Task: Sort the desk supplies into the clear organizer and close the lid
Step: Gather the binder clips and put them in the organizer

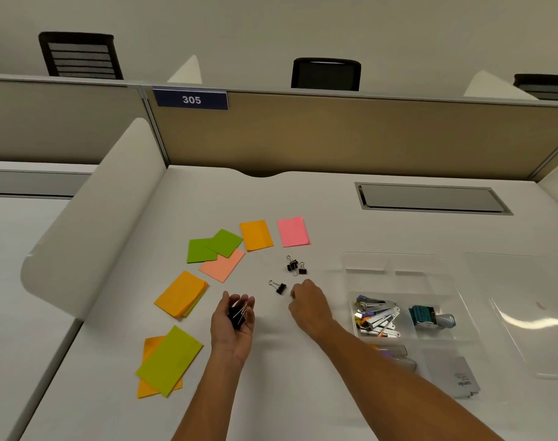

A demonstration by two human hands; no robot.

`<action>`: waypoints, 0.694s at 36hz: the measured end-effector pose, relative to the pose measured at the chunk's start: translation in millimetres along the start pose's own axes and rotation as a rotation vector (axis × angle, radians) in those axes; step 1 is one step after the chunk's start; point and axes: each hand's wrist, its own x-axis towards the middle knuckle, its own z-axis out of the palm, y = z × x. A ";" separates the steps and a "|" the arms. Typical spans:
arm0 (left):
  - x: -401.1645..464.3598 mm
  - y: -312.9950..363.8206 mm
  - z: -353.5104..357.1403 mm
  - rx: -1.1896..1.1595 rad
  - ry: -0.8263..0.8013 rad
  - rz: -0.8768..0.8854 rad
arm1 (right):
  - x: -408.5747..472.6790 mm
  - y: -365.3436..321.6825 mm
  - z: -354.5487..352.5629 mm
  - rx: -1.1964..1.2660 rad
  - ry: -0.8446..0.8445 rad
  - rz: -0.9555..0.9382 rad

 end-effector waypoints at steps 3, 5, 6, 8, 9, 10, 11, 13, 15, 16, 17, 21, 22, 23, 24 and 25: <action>-2.9 0.5 -2.9 0.006 0.015 0.009 | -2.1 -3.0 -1.4 -0.055 -0.020 -0.029; -4.2 1.2 -4.3 0.005 0.021 0.020 | -2.8 -4.7 -1.5 -0.023 -0.042 -0.017; -5.2 1.4 -4.5 0.006 0.025 0.026 | -2.8 -5.3 -1.6 0.020 -0.047 0.003; -6.8 -0.1 -3.6 0.009 0.040 0.034 | -3.2 -6.7 -3.5 0.175 -0.065 0.074; -7.3 -1.6 -2.5 0.014 0.048 0.035 | -3.9 -6.7 -5.4 0.298 -0.081 0.121; -8.5 -3.3 -1.3 0.019 0.051 0.035 | -5.3 -6.7 -8.0 0.442 -0.101 0.180; -8.9 -5.7 0.8 0.023 0.049 0.031 | -7.1 -6.4 -11.1 0.588 -0.127 0.243; -9.6 -11.6 5.5 0.029 0.042 0.026 | -9.1 -4.0 -17.6 0.834 -0.174 0.325; -9.1 -19.2 11.5 0.025 0.043 0.031 | -10.6 -1.7 -26.5 1.033 -0.201 0.381; -9.0 -23.4 14.5 0.028 0.043 0.033 | -11.9 -0.5 -32.2 1.131 -0.210 0.416; -9.0 -28.1 17.8 0.036 0.039 0.031 | -13.7 0.9 -38.3 1.234 -0.215 0.458; -10.4 -49.6 34.5 0.081 0.008 0.003 | -23.2 12.8 -65.8 1.562 -0.234 0.576; -10.6 -55.7 40.0 0.104 -0.006 -0.001 | -25.3 17.6 -72.9 1.612 -0.244 0.584; -10.4 -62.0 46.0 0.130 -0.021 -0.001 | -27.2 23.1 -79.6 1.660 -0.256 0.588; -10.6 -68.4 52.5 0.158 -0.033 0.000 | -28.9 28.5 -86.2 1.702 -0.270 0.590; -11.0 -75.3 59.3 0.187 -0.039 0.001 | -30.2 34.2 -92.1 1.736 -0.281 0.594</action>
